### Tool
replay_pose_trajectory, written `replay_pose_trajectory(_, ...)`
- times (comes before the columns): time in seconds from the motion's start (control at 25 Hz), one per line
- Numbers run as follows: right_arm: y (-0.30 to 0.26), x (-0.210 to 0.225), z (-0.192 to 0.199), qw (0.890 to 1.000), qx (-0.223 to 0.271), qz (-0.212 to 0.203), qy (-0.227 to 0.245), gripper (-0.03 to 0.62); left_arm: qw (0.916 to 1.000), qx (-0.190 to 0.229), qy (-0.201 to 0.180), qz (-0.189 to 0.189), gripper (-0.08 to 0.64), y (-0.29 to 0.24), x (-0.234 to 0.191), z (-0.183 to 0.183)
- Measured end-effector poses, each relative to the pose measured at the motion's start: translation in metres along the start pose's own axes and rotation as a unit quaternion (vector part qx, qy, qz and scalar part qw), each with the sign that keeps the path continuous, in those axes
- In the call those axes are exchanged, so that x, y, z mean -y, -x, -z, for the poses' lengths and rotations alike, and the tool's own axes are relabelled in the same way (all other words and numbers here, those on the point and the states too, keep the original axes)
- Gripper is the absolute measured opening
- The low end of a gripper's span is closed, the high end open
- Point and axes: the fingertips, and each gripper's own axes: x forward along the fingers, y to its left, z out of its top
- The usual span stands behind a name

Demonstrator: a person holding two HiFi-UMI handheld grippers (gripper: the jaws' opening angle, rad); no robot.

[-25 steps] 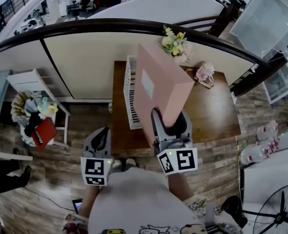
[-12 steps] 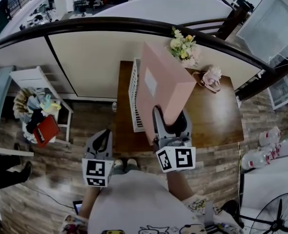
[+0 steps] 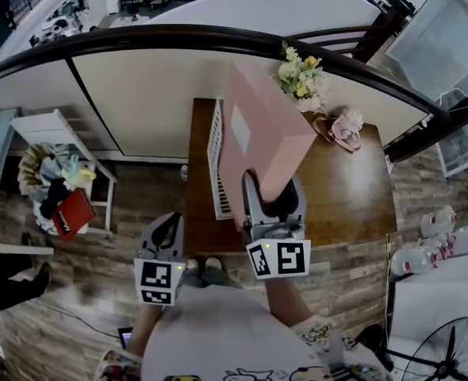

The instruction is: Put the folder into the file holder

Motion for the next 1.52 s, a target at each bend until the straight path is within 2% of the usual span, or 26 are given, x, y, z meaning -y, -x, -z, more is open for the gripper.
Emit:
replay_pose_trajectory(0.52, -0.009, 0.005, 0.008, 0.999, 0.039, 0.006, 0.004, 0.290, 0.9995, -0.028, 0.000, 0.017, 0.014, -0.021, 0.006, 0.012)
replay_pose_trajectory(0.92, -0.008, 0.000, 0.022, 0.997, 0.077, 0.012, 0.017, 0.290, 0.9981, -0.053, 0.013, 0.029, 0.014, -0.023, 0.011, 0.039)
replay_pose_trajectory(1.52, -0.005, 0.003, 0.044, 0.992, 0.126, 0.022, 0.020, 0.290, 0.9970, -0.060, 0.028, 0.041, 0.014, -0.035, 0.014, 0.064)
